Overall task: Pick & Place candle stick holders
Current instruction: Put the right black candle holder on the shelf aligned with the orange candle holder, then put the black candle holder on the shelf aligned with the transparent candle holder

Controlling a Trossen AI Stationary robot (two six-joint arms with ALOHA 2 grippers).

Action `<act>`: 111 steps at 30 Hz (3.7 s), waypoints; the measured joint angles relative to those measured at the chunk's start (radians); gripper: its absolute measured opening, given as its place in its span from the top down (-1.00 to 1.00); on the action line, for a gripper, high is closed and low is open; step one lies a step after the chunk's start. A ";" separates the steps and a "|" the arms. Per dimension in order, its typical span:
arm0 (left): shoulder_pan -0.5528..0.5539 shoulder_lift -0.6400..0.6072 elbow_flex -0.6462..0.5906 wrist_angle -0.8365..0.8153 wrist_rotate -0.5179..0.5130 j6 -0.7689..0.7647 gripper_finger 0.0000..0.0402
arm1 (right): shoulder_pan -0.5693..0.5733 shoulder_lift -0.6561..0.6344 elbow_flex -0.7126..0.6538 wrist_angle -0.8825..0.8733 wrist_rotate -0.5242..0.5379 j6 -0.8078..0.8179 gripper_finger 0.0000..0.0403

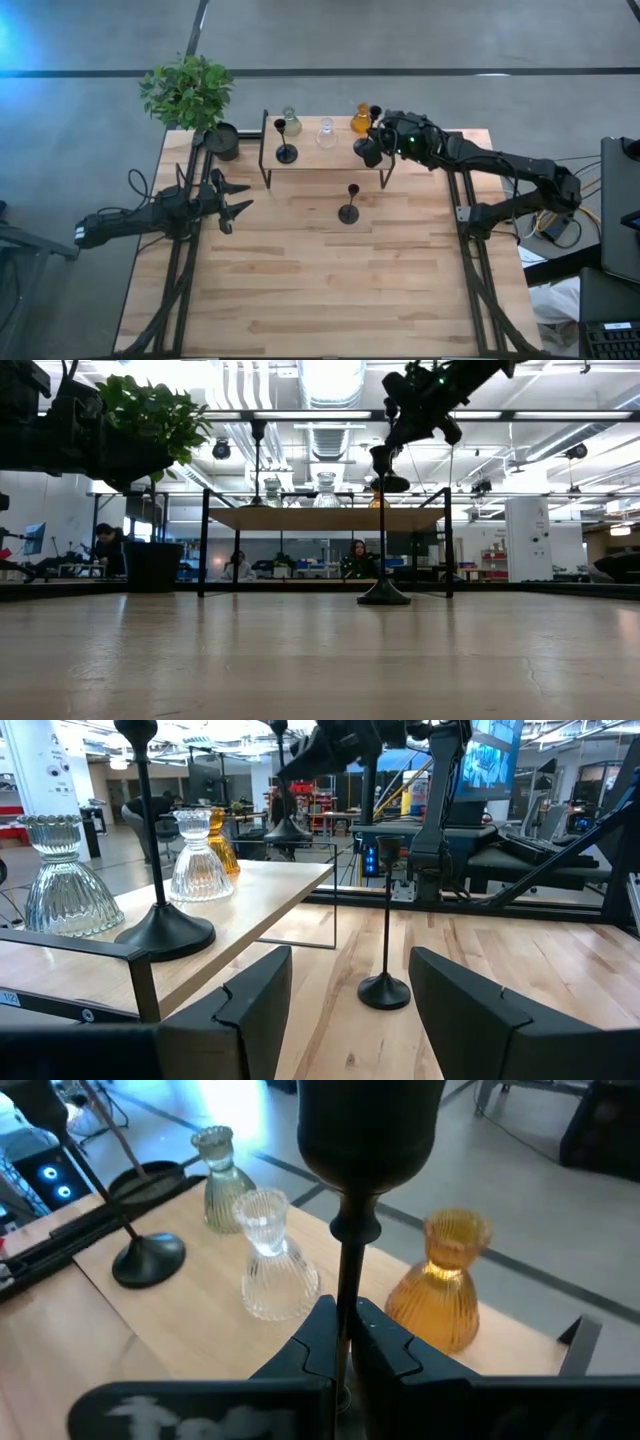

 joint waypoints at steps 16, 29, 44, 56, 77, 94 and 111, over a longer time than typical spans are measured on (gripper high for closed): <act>0.000 0.000 0.000 0.000 0.000 0.000 -0.04 | 0.002 0.023 -0.074 0.085 0.006 -0.054 0.95; 0.000 0.000 0.000 0.000 0.000 0.000 -0.04 | 0.003 0.045 -0.085 0.087 0.003 -0.115 0.95; 0.000 0.000 0.000 0.000 0.000 0.000 -0.04 | 0.000 0.044 -0.141 0.172 -0.005 -0.123 0.95; 0.000 0.000 0.000 0.000 0.000 0.000 -0.04 | -0.006 0.043 -0.150 0.176 0.003 -0.117 0.95; 0.000 0.000 0.000 0.000 0.000 0.000 -0.04 | -0.012 0.042 -0.152 0.167 -0.001 -0.090 0.83; 0.000 0.000 0.000 0.000 0.000 0.000 -0.04 | -0.013 0.043 -0.154 0.150 -0.003 -0.079 -0.02; 0.000 0.000 0.000 0.000 0.000 0.000 -0.04 | -0.012 -0.015 -0.153 0.087 -0.001 -0.087 -0.51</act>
